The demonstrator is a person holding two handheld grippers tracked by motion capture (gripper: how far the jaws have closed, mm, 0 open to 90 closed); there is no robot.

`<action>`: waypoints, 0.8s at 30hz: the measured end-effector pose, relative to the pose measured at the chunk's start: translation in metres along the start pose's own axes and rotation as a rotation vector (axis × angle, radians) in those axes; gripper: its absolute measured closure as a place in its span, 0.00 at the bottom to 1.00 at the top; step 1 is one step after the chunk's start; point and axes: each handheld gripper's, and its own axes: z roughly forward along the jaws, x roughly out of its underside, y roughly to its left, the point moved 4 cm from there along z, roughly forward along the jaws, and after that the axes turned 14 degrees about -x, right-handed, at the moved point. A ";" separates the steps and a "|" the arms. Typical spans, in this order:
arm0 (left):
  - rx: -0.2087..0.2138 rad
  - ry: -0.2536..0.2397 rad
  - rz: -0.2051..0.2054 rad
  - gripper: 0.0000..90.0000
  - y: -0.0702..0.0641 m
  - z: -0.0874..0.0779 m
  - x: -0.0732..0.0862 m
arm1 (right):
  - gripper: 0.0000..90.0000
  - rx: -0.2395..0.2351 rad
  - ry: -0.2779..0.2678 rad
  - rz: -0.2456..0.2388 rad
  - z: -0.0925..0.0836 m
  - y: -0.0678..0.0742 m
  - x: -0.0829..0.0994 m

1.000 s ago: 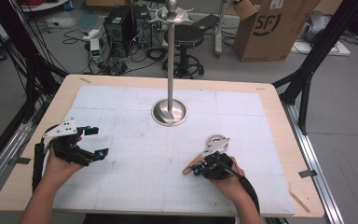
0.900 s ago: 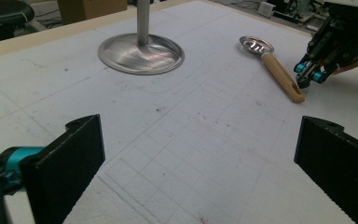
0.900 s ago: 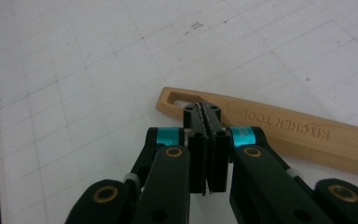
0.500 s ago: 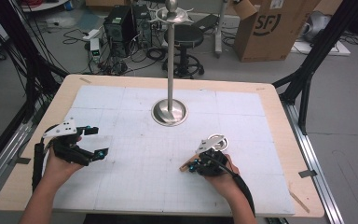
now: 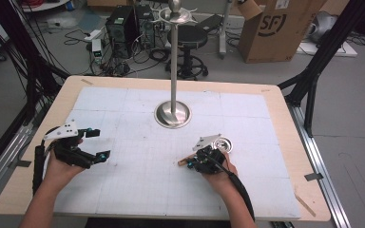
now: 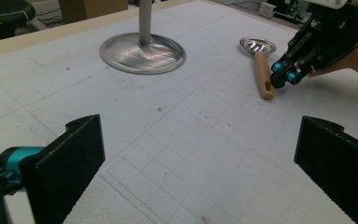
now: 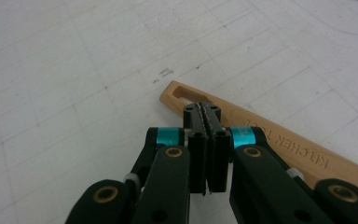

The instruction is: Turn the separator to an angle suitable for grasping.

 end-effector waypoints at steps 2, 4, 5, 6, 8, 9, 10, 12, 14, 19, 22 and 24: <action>-0.001 -0.002 -0.005 0.02 0.001 -0.001 0.000 | 0.99 0.005 0.004 0.003 0.001 -0.002 -0.002; -0.002 -0.003 -0.005 0.02 0.002 -0.001 0.000 | 0.99 0.017 -0.007 0.011 0.002 -0.005 -0.003; -0.003 -0.001 -0.006 0.02 0.002 -0.001 0.000 | 0.99 0.018 -0.002 0.010 0.003 -0.005 -0.004; -0.002 0.000 -0.007 0.02 0.003 -0.001 0.000 | 0.99 0.025 -0.003 0.022 0.003 -0.008 -0.004; -0.002 0.003 -0.005 0.02 0.003 0.000 0.001 | 0.99 0.038 -0.007 0.040 0.002 -0.012 -0.004; -0.002 0.003 -0.005 0.02 0.003 0.000 0.001 | 0.99 0.038 -0.007 0.040 0.002 -0.012 -0.004; -0.002 0.001 -0.009 0.02 0.003 0.001 0.001 | 0.99 0.056 -0.015 0.056 0.000 -0.015 -0.004; 0.001 0.001 -0.009 0.02 0.003 0.001 0.001 | 0.99 0.057 -0.017 0.059 0.000 -0.016 -0.004; 0.002 0.003 -0.007 0.02 0.003 0.001 0.001 | 0.99 0.071 -0.024 0.073 0.000 -0.020 -0.007; 0.001 -0.002 -0.012 0.02 0.003 0.001 0.001 | 0.99 0.085 -0.014 0.066 0.004 -0.022 -0.011; 0.002 -0.002 -0.012 0.02 0.004 0.002 0.001 | 0.99 0.098 -0.003 0.065 0.007 -0.024 -0.017; 0.001 -0.002 -0.014 0.02 0.004 0.001 0.000 | 0.99 0.105 0.004 0.067 0.009 -0.026 -0.020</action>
